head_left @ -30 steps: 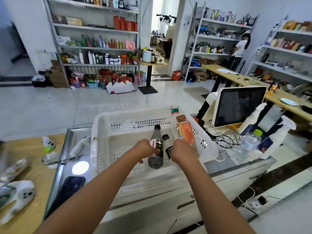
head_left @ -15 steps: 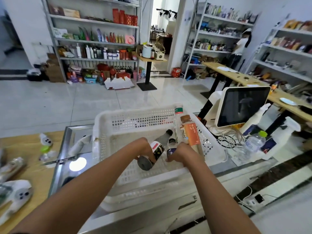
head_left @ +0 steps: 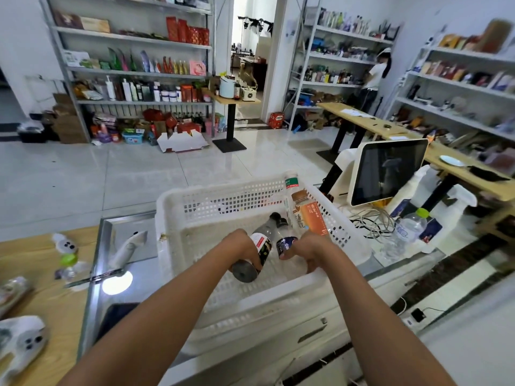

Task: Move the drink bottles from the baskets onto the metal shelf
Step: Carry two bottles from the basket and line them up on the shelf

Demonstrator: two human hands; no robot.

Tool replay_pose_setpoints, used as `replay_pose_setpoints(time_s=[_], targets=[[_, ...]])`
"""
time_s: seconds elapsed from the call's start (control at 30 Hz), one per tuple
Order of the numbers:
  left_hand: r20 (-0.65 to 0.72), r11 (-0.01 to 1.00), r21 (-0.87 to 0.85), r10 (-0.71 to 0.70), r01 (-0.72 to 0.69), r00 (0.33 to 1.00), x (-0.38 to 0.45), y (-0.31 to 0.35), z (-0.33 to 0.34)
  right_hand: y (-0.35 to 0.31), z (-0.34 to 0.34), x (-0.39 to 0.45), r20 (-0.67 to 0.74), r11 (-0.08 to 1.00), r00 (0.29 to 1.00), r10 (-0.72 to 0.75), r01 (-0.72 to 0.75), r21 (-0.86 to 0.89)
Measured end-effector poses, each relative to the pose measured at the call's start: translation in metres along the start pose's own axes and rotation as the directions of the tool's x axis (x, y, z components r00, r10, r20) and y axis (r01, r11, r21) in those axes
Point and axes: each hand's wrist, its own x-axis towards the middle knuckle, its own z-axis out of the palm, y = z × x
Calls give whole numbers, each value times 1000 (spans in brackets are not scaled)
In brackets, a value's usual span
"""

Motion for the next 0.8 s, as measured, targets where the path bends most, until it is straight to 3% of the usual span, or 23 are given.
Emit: replay_pose_setpoints(time_s=[0.1, 0.2, 0.3, 0.37, 0.47, 0.53, 0.63, 0.8], targets=[[-126, 995, 83, 66, -56, 990, -1, -6, -3, -11, -10, -7, -54, 975, 994, -97, 106, 194], [-178, 995, 40, 100, -95, 979, -5, -7, -11, -22, -13, -23, -151, 911, 964, -218, 257, 323], [-261, 987, -59, 132, -152, 956, -15, -9, -24, -19, -6, -44, -329, 809, 892, -311, 430, 401], [-390, 956, -149, 180, -254, 903, -24, -12, -29, -10, 0, -58, -447, 759, 826, -342, 524, 387], [-537, 845, -283, 252, -453, 805, -54, -14, -29, 7, 7, -82, -589, 707, 752, -296, 587, 394], [-559, 733, -391, 292, -557, 776, -74, -13, -25, 18, 14, -102, -648, 681, 722, -240, 602, 418], [-532, 591, -498, 370, -635, 762, -94, -14, -13, 32, 32, -136, -717, 640, 678, -159, 624, 448], [-426, 462, -535, 575, -707, 698, -129, -12, 21, 74, 61, -175, -809, 574, 588, -9, 665, 477]])
